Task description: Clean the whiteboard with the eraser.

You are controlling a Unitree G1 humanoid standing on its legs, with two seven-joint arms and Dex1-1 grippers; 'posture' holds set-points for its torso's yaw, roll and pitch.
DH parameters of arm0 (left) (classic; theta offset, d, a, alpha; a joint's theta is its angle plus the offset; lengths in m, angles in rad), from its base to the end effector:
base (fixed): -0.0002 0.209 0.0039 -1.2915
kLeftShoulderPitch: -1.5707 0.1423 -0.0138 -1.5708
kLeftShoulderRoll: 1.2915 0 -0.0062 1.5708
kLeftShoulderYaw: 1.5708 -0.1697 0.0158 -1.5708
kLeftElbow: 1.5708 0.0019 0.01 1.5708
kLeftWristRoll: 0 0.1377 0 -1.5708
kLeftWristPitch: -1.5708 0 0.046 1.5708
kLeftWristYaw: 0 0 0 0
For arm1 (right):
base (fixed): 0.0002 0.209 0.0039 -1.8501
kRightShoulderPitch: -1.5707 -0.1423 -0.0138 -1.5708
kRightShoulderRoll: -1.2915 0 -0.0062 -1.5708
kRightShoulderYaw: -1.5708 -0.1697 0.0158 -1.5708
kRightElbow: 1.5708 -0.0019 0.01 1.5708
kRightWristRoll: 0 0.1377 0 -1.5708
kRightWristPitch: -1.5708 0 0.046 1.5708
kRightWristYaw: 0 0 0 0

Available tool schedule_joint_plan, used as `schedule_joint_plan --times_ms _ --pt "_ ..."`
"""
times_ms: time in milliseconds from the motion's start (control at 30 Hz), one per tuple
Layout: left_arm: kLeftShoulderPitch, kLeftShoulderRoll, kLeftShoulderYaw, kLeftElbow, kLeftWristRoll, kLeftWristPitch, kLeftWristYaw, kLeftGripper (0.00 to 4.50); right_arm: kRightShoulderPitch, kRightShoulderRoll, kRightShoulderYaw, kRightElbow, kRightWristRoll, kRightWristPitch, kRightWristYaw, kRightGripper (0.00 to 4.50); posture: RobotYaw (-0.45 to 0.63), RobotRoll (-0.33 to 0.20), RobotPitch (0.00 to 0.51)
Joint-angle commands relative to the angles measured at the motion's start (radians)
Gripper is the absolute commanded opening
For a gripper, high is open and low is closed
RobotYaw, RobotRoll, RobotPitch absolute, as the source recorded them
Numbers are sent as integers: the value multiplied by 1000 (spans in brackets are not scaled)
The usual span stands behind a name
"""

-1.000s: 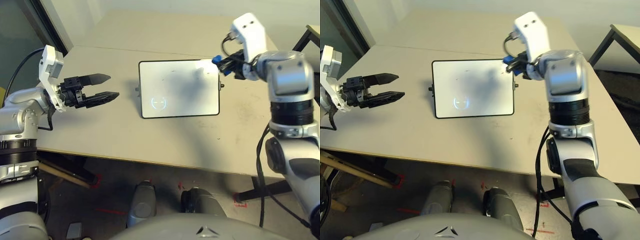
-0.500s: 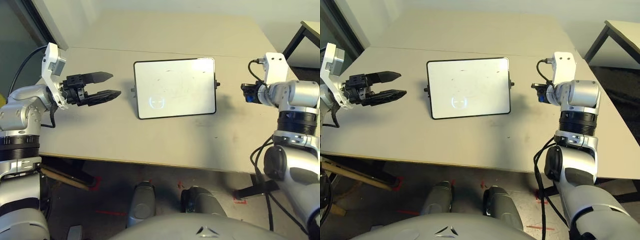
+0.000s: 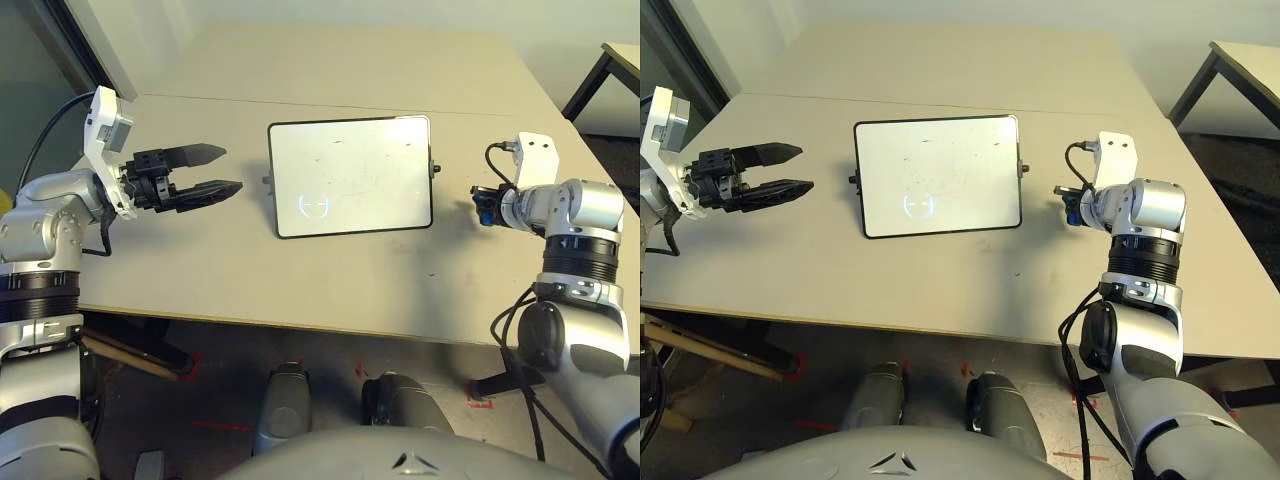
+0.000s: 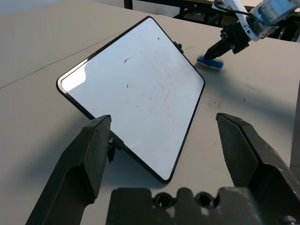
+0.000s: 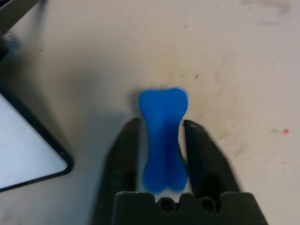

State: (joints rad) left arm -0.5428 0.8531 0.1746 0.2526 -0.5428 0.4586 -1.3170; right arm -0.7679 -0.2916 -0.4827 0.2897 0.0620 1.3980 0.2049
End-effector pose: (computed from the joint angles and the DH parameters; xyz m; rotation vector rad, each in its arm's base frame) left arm 0.2623 0.3077 0.2161 0.1228 0.0989 -1.0613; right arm 0.2857 -0.2385 0.1596 0.3270 0.8171 -0.0567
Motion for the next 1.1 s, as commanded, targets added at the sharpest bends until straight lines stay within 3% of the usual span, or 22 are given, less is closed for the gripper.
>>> schedule_joint_plan --times_ms 33,133,167,267,400,500,800,1100 --pt "-19 14 -5 16 15 -7 -9 4500 -28 -40 10 -52 31 44 -5 3091 328 0 26" --pt "-36 24 5 40 23 -20 -6 4500 -45 -82 22 -69 49 52 4 4269 328 0 26" --pt "-45 29 15 59 28 -32 2 4500 -44 -107 44 -76 50 19 11 4460 328 0 26" --pt "-68 37 38 109 43 -67 28 4500 -27 -161 103 -88 55 -113 44 4460 317 0 26" --pt "-103 -11 103 247 107 -212 222 4500 92 -168 119 -40 -1 -720 12 4460 326 0 24" --pt "-99 -71 126 330 179 -333 417 4500 145 -144 82 51 64 -996 68 4460 332 0 23" --pt "-101 -218 165 571 327 -641 887 4500 166 -68 68 424 75 -1471 -42 4460 341 0 21" --pt "-165 -276 176 767 375 -750 1169 4500 136 -69 63 682 101 -1659 -109 4460 340 0 26"
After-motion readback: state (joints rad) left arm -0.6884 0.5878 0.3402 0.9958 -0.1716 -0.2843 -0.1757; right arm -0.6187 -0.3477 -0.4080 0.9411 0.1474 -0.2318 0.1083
